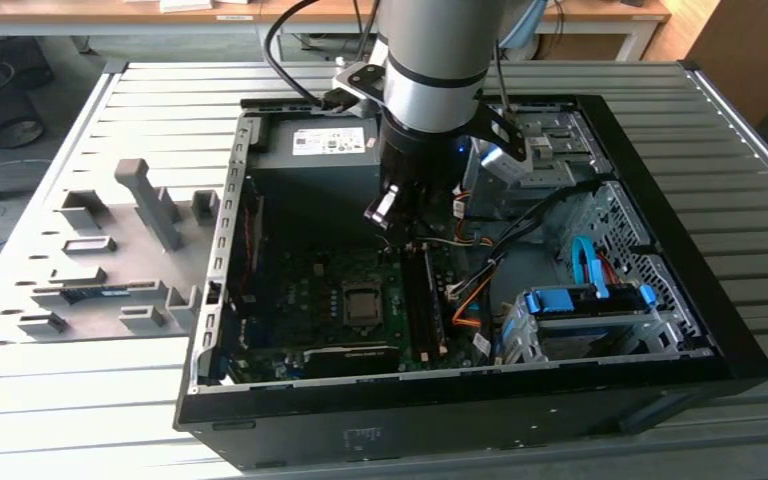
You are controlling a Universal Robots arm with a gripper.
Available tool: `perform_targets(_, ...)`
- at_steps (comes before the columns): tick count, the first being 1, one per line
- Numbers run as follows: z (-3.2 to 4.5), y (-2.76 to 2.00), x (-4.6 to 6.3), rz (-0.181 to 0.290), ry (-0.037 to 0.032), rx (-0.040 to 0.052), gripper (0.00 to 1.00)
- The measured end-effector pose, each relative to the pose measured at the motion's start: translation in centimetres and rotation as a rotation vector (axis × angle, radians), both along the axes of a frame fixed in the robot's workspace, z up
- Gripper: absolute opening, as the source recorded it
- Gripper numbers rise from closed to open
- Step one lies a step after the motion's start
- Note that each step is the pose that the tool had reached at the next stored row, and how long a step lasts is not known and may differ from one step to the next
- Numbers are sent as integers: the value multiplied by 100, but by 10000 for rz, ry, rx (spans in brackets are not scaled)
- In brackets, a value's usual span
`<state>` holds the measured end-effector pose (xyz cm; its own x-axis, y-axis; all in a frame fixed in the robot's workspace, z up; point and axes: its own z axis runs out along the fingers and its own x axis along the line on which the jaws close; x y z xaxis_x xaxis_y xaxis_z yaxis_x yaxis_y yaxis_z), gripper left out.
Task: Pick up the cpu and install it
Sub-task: 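Install the first cpu locking lever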
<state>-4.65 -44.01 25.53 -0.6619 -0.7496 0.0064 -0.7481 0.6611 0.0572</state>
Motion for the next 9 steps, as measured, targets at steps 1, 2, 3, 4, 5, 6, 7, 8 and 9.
perform_targets(1,0,0,0,1,0,2,10)
perform_targets(2,0,0,0,2,0,3,10)
perform_targets(3,0,0,0,2,0,4,10)
perform_targets(4,0,0,0,2,0,4,10)
perform_targets(5,0,0,0,3,0,4,10)
perform_targets(6,0,0,0,2,0,5,10)
perform_targets(7,-1,1,0,3,0,13,10)
perform_targets(8,-2,2,0,3,0,28,10)
perform_targets(9,-3,4,0,2,0,44,10)
